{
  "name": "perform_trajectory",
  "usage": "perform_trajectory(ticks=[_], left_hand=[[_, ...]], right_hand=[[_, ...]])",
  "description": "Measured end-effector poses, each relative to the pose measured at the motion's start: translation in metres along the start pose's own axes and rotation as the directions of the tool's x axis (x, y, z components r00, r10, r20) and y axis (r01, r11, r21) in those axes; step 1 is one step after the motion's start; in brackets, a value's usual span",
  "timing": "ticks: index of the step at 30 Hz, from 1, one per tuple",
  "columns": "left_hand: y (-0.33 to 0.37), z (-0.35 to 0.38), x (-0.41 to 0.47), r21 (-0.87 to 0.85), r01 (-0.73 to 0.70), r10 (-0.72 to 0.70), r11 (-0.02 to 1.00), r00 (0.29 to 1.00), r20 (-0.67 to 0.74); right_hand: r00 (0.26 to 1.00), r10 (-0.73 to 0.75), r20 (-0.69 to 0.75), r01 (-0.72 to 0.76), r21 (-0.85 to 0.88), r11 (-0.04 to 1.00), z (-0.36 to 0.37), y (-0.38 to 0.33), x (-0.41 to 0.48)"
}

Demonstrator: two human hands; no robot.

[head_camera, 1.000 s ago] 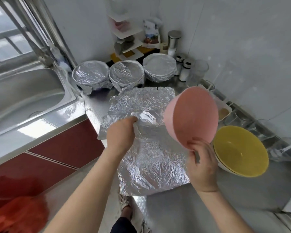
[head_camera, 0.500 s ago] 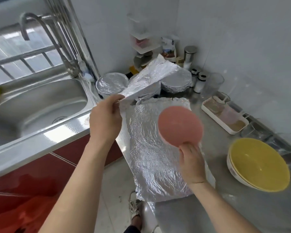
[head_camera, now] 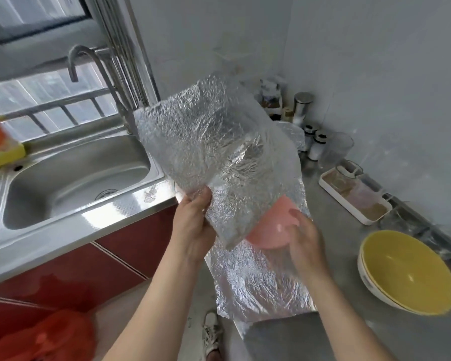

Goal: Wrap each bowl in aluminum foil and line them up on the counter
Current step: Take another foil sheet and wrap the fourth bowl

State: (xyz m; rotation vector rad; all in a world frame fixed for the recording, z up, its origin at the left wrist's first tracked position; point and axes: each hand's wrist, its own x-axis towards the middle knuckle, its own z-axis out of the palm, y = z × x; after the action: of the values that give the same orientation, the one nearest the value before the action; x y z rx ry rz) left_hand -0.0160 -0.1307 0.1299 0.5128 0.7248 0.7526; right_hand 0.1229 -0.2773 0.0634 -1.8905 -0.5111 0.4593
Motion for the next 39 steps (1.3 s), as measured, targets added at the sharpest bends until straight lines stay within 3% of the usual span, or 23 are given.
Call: perform_trajectory(ticks=[1,2,3,4,5,9,12,16,19,25,32,35,39], left_hand=[[-0.006,-0.001,0.001,-0.029,0.026,-0.027,0.999,1.000,-0.015],[-0.014,0.000,0.001,-0.052,0.052,-0.053,0.997,0.998,-0.019],[-0.022,0.001,0.001,-0.069,0.072,-0.074,0.995,0.997,-0.027],[-0.030,0.002,0.000,-0.073,0.093,-0.095,0.993,0.995,-0.030],[-0.039,0.004,-0.003,-0.071,0.113,-0.115,0.991,0.993,-0.028],[-0.066,-0.001,-0.007,-0.029,0.189,-0.191,0.981,0.979,-0.071],[-0.066,-0.006,-0.010,0.012,0.211,-0.208,0.978,0.973,-0.098],[-0.057,-0.024,0.010,0.132,0.175,-0.140,0.976,0.961,-0.237],[-0.055,-0.036,0.020,0.197,0.184,-0.121,0.963,0.949,-0.291],[-0.057,-0.061,0.021,0.207,0.148,-0.092,0.967,0.962,-0.256],[-0.056,-0.092,0.029,0.222,0.186,-0.103,0.957,0.936,-0.337],[-0.052,-0.097,0.031,0.240,0.178,-0.109,0.955,0.956,-0.273],[-0.043,-0.099,0.030,0.312,0.177,-0.087,0.933,0.955,-0.283]], right_hand=[[0.977,0.184,0.111,-0.212,0.356,0.910,-0.004,-0.013,-0.001],[0.919,0.309,0.244,-0.394,0.585,0.709,-0.010,-0.021,-0.001],[0.864,0.358,0.354,-0.502,0.666,0.552,-0.014,-0.024,-0.001],[0.831,0.358,0.426,-0.555,0.684,0.473,-0.016,-0.027,-0.003],[0.825,0.330,0.458,-0.565,0.678,0.471,-0.017,-0.027,-0.005],[0.854,0.390,0.344,-0.515,0.667,0.539,-0.018,-0.017,-0.008],[0.894,0.400,0.200,-0.439,0.566,0.697,-0.028,0.000,-0.004],[0.914,0.357,0.191,-0.404,0.393,0.826,-0.046,0.013,0.002],[0.896,0.409,0.171,-0.443,0.370,0.816,-0.059,0.019,0.013],[0.879,0.456,0.141,-0.476,0.194,0.858,-0.067,0.032,0.036],[0.846,0.517,0.129,-0.532,0.266,0.804,-0.060,0.041,0.062],[0.873,0.481,0.078,-0.482,0.287,0.828,-0.058,0.039,0.070],[0.955,0.292,-0.047,-0.280,0.179,0.943,-0.053,0.028,0.082]])
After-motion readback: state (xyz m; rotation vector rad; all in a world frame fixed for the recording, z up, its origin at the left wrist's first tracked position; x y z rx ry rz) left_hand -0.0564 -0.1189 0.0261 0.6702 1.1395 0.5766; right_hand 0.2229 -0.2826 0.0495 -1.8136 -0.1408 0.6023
